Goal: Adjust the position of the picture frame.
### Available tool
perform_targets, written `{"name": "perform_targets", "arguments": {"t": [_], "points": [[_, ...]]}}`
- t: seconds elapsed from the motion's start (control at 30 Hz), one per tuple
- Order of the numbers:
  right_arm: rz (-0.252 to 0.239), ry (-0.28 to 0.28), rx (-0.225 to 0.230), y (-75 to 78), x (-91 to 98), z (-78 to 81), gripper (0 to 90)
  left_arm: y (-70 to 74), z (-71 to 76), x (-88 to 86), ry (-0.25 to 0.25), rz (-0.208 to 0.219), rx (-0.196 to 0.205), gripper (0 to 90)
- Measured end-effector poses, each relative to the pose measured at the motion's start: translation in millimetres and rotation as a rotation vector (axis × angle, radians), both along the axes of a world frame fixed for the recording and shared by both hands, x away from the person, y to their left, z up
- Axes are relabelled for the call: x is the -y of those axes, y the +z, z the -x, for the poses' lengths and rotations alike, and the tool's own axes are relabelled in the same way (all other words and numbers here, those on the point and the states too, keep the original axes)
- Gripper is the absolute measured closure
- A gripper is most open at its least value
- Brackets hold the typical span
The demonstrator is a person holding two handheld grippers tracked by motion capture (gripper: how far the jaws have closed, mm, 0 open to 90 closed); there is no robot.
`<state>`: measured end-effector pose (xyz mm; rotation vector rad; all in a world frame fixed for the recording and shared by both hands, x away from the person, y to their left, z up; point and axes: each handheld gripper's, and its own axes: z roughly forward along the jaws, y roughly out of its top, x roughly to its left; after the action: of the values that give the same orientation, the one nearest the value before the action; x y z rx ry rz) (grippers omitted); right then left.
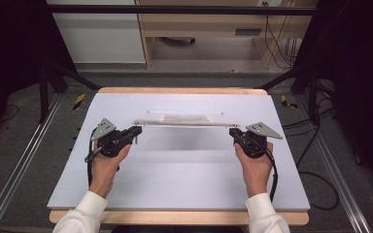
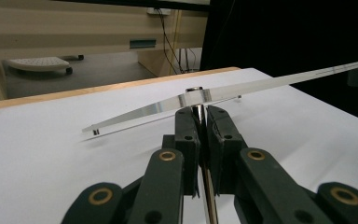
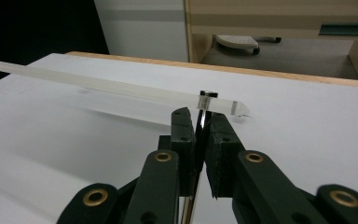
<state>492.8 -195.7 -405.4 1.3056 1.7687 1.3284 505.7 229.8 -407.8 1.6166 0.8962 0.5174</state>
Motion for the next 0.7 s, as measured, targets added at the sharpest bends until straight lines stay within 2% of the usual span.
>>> {"name": "perform_targets", "arguments": {"t": [0.33, 0.37, 0.47, 0.6, 0.67, 0.7], "points": [[0.001, -0.003, 0.003, -4.8, 1.0, 3.5, 82.6, -6.9, -1.4, 2.2, 0.003, 0.005, -0.014, 82.6], [0.003, -0.003, 0.003, -5.1, 1.5, 3.9, 82.6, -7.7, -2.6, 2.4, 0.0, 0.0, -0.003, 82.6], [0.006, -0.001, 0.0, -5.2, 2.4, 5.5, 82.7, -10.0, -1.1, 2.8, 0.003, 0.003, -0.023, 82.6], [0.005, -0.001, -0.002, -7.1, 1.8, 7.5, 82.7, -11.4, -2.3, 2.4, -0.005, 0.005, -0.01, 82.8], [0.001, -0.002, -0.004, -8.2, 1.7, 8.5, 82.7, -12.2, 0.3, 2.4, 0.002, 0.001, -0.033, 82.9], [0.003, -0.002, -0.002, -9.0, 1.6, 8.8, 82.7, -13.2, -0.3, 2.5, -0.006, 0.001, -0.019, 82.9]]}}
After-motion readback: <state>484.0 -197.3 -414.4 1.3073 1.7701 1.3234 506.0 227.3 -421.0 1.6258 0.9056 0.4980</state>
